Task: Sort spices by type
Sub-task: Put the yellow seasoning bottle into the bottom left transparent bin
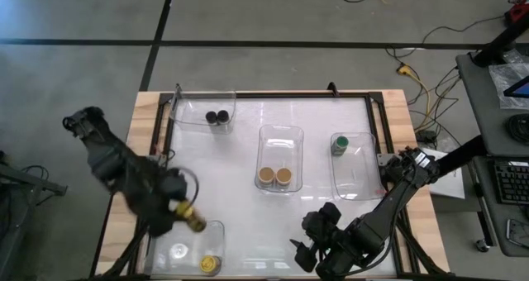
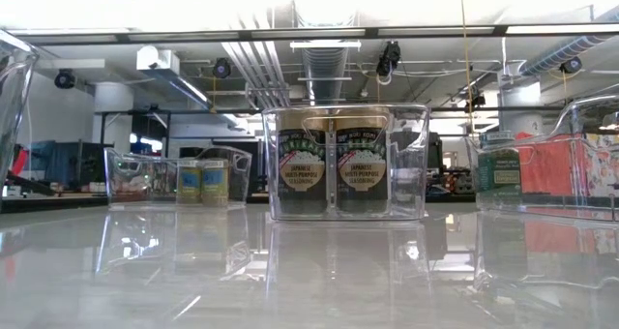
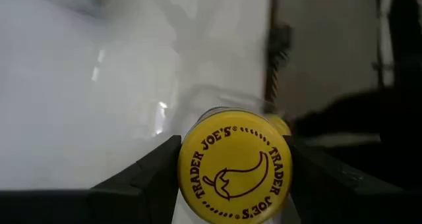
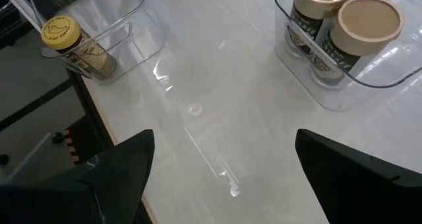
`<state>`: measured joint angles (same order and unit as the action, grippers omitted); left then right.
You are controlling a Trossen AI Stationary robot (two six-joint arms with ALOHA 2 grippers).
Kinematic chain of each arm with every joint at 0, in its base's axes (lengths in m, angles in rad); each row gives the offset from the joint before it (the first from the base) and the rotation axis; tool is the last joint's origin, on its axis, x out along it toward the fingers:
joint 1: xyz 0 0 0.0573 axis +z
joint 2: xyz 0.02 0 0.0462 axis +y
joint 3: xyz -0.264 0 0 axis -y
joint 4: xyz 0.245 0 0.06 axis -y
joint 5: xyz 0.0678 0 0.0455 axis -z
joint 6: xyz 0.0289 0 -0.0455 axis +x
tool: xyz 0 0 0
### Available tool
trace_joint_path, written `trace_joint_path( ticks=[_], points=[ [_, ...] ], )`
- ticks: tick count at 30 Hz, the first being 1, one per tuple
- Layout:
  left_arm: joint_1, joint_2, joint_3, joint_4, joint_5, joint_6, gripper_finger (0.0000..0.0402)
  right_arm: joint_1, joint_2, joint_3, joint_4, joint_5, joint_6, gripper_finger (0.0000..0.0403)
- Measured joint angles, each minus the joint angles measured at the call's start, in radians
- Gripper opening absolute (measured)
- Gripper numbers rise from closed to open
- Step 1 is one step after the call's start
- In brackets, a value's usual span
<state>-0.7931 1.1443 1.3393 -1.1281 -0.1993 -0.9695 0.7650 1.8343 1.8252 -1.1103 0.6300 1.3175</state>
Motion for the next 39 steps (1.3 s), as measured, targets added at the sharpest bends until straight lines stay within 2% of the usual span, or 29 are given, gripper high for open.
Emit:
trace_joint_path(
  ticks=[5,10,17,29,39],
  points=[
    [-0.165,0.127,0.073,-0.008,-0.078,-0.098,0.0214,0.0,0.0,0.0,-0.002,0.0,-0.022,0.0359],
    [-0.248,0.264,0.113,-0.063,-0.126,-0.174,0.0216,-0.015,0.0,-0.001,-0.002,0.0,-0.054,0.0359],
    [-0.266,0.392,0.118,-0.071,-0.103,-0.225,0.0216,-0.039,0.0,-0.001,-0.002,-0.001,-0.088,0.0359],
    [-0.281,0.542,0.117,-0.064,-0.071,-0.217,0.0216,-0.037,0.0,-0.001,0.001,-0.009,-0.073,0.0359],
    [-0.285,0.61,0.118,-0.004,-0.056,-0.218,0.0217,-0.037,0.0,-0.001,0.001,-0.009,-0.088,0.0359]
  ],
)
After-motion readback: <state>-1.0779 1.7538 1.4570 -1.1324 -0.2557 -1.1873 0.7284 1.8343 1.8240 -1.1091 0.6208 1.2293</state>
